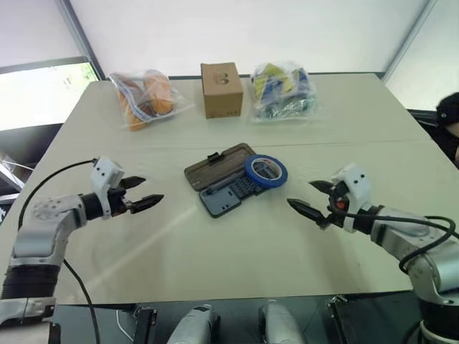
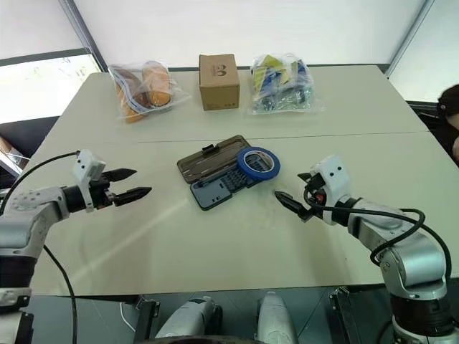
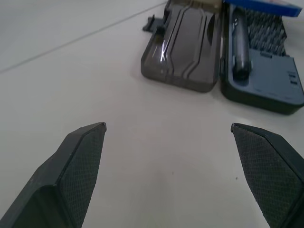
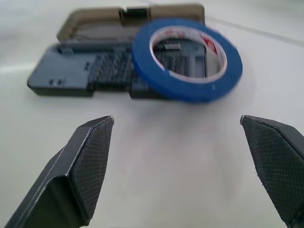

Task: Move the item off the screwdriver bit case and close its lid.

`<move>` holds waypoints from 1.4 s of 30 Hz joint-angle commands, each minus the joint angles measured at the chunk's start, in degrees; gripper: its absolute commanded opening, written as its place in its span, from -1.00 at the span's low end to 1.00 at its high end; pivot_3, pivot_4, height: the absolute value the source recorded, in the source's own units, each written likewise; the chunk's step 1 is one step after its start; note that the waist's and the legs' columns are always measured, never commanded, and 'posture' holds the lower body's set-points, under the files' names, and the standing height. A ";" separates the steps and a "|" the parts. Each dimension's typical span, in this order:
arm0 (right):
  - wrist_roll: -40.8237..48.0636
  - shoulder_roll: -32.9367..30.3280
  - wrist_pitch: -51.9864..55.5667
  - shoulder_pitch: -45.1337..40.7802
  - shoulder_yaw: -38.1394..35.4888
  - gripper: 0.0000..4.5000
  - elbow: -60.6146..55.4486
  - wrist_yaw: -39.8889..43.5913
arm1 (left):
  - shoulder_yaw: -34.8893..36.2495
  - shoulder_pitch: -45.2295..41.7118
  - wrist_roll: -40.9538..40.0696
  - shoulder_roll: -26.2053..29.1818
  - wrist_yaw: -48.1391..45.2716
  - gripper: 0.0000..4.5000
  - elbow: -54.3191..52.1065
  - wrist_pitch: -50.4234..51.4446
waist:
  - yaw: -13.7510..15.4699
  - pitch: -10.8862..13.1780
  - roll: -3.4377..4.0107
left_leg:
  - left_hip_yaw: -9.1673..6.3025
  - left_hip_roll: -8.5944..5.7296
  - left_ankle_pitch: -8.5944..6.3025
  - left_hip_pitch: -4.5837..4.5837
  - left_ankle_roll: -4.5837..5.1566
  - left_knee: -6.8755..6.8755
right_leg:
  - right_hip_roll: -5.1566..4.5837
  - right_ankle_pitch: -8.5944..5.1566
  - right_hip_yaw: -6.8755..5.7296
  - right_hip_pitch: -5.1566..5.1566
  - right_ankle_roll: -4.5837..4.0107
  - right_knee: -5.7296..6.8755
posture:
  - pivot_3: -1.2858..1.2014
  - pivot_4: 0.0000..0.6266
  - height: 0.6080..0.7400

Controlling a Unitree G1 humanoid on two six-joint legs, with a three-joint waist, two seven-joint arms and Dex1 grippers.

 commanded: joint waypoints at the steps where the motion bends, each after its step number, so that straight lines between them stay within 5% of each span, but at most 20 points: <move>1: 0.90 0.05 0.64 -1.10 0.20 0.96 -2.67 -1.32 | 0.22 -0.36 -0.37 0.52 -0.90 0.94 -1.05 -0.50 | -0.11 0.00 0.00 | 0.00 0.00 0.00 0.00 0.00 -0.02 | 0.00 0.00 0.00 0.00 0.00 0.00 | 0.03 -0.52 1.00; 27: -1.68 -0.55 -1.29 -4.65 4.60 0.96 -1.60 -3.27 | 0.68 -0.99 -1.46 -0.81 -0.92 0.94 -2.79 1.11 | -0.16 0.04 -0.05 | 0.00 0.00 0.00 -0.02 0.01 -0.05 | 0.00 0.00 -0.02 -0.02 0.00 -0.06 | 0.03 -0.52 1.00; 42: -12.62 6.60 -17.74 -25.25 20.45 0.96 29.31 7.87 | -2.51 -6.58 -4.26 -2.30 -1.55 0.94 -9.43 6.42 | -0.65 0.13 -0.15 | 0.00 0.02 0.00 -0.04 0.00 -0.05 | 0.00 0.00 -0.11 -0.08 0.00 -0.03 | 0.03 -0.52 1.00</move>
